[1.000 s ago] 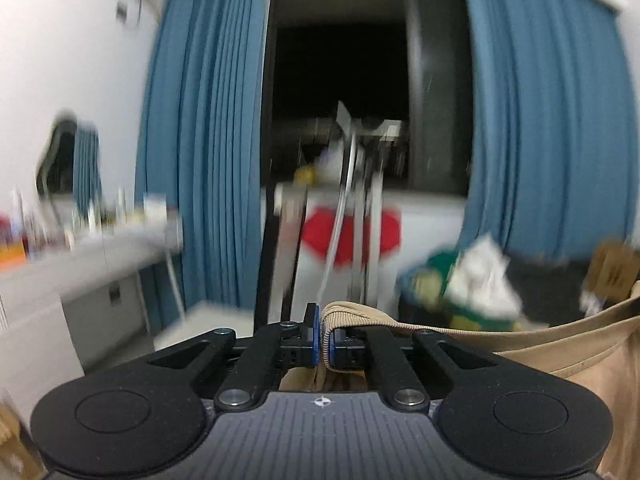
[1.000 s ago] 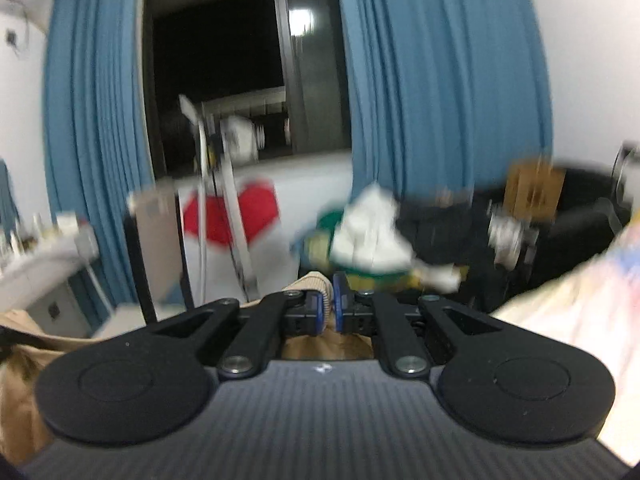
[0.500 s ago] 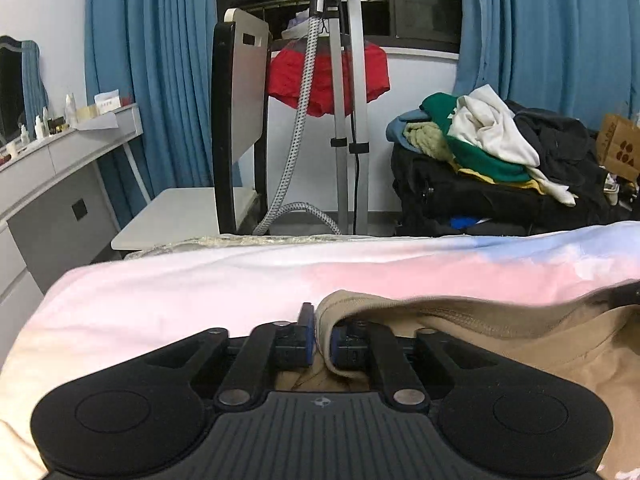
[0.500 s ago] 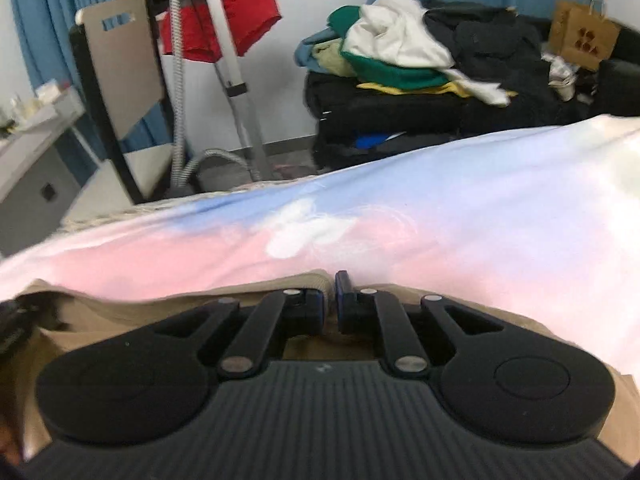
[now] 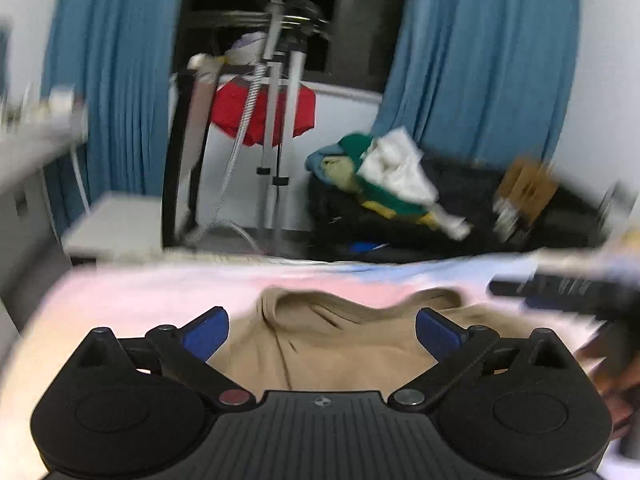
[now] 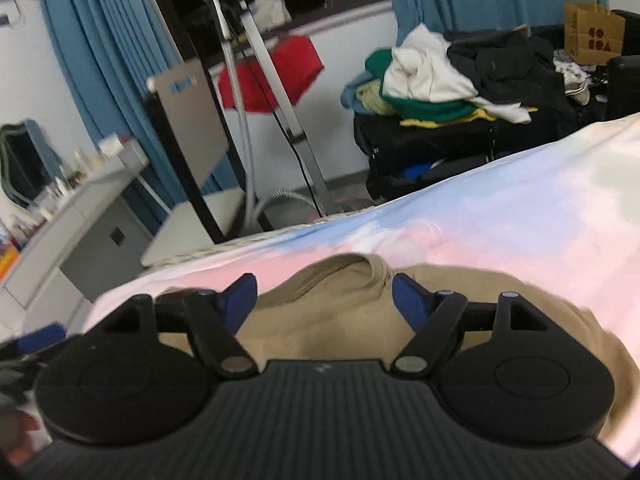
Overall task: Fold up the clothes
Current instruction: 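Lay the T-shirt flat on the bed and open both grippers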
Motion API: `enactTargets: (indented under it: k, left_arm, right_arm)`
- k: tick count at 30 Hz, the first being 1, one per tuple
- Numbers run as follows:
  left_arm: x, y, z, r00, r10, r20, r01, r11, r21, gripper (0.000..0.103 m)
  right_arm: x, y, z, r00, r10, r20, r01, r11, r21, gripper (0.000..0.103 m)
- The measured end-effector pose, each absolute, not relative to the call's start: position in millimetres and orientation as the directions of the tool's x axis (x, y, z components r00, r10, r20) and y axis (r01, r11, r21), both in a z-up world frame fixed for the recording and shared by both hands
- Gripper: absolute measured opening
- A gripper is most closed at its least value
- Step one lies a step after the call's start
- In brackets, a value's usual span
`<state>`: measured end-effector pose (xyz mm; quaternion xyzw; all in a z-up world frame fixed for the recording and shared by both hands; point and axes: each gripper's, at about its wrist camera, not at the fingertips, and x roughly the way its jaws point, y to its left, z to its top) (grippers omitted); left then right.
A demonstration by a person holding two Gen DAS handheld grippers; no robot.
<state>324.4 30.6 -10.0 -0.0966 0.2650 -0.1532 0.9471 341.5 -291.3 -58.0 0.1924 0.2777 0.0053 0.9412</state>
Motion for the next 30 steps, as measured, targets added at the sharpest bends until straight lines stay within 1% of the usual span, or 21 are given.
enactTargets:
  k: [1, 3, 7, 10, 12, 13, 15, 17, 21, 23, 25, 27, 30]
  left_arm:
    - [306.0, 50.7, -7.2, 0.818, -0.352, -0.455, 0.226, 0.924, -0.309, 0.103]
    - [275.3, 84.3, -5.8, 0.833, -0.321, -0.452, 0.167, 0.923, -0.347, 0.103]
    - [221.4, 144.3, -17.0, 0.835, -0.221, -0.504, 0.007, 0.920, -0.392, 0.102]
    - [187.2, 176.6, -34.3, 0.827, -0.201, -0.524, -0.079, 0.883, -0.462, 0.102]
    - [171.2, 194.6, -47.1, 0.810, -0.200, -0.551, -0.135, 0.851, -0.508, 0.098]
    - [167.2, 201.9, -52.5, 0.794, -0.204, -0.572, -0.163, 0.835, -0.525, 0.096]
    - [164.0, 211.4, -59.8, 0.777, -0.205, -0.595, -0.205, 0.812, -0.547, 0.095]
    - [163.9, 214.3, -68.7, 0.775, -0.206, -0.598, -0.227, 0.792, -0.567, 0.093]
    - [178.6, 206.4, -82.0, 0.783, -0.204, -0.588, -0.242, 0.770, -0.591, 0.090]
    - [191.3, 195.1, -91.0, 0.775, -0.218, -0.593, -0.234, 0.773, -0.590, 0.080]
    - [211.3, 181.3, -104.8, 0.764, -0.220, -0.607, -0.240, 0.776, -0.583, 0.078]
    - [231.6, 168.2, -121.2, 0.751, -0.197, -0.630, -0.269, 0.780, -0.564, 0.075]
    - [256.9, 161.1, -137.4, 0.756, -0.131, -0.642, -0.323, 0.778, -0.539, 0.058]
  right_arm:
    - [326.8, -288.9, -54.5, 0.850, 0.119, -0.513, 0.093, 0.925, 0.369, 0.076]
    - [297.7, -283.6, -47.6, 0.858, 0.124, -0.498, 0.084, 0.923, 0.376, 0.076]
    - [237.8, -268.9, -36.9, 0.861, 0.130, -0.492, 0.072, 0.926, 0.371, 0.076]
    - [182.8, -256.5, -34.4, 0.862, 0.122, -0.491, 0.071, 0.932, 0.354, 0.076]
    - [148.8, -248.7, -37.6, 0.860, 0.101, -0.500, 0.083, 0.940, 0.332, 0.076]
    - [132.2, -247.7, -42.6, 0.861, 0.103, -0.499, 0.088, 0.935, 0.345, 0.076]
    - [100.4, -247.1, -53.5, 0.862, 0.116, -0.494, 0.095, 0.919, 0.382, 0.076]
    - [77.7, -251.3, -70.5, 0.860, 0.139, -0.491, 0.109, 0.890, 0.444, 0.076]
    - [60.4, -270.8, -103.4, 0.839, 0.156, -0.521, 0.204, 0.798, 0.567, 0.076]
    - [61.3, -279.0, -115.8, 0.827, 0.177, -0.534, 0.235, 0.754, 0.614, 0.079]
    - [67.0, -284.0, -121.8, 0.835, 0.192, -0.516, 0.224, 0.738, 0.636, 0.078]
    - [75.4, -287.9, -128.0, 0.842, 0.169, -0.513, 0.231, 0.746, 0.625, 0.078]
    - [91.4, -291.6, -139.7, 0.844, 0.145, -0.516, 0.243, 0.753, 0.611, 0.079]
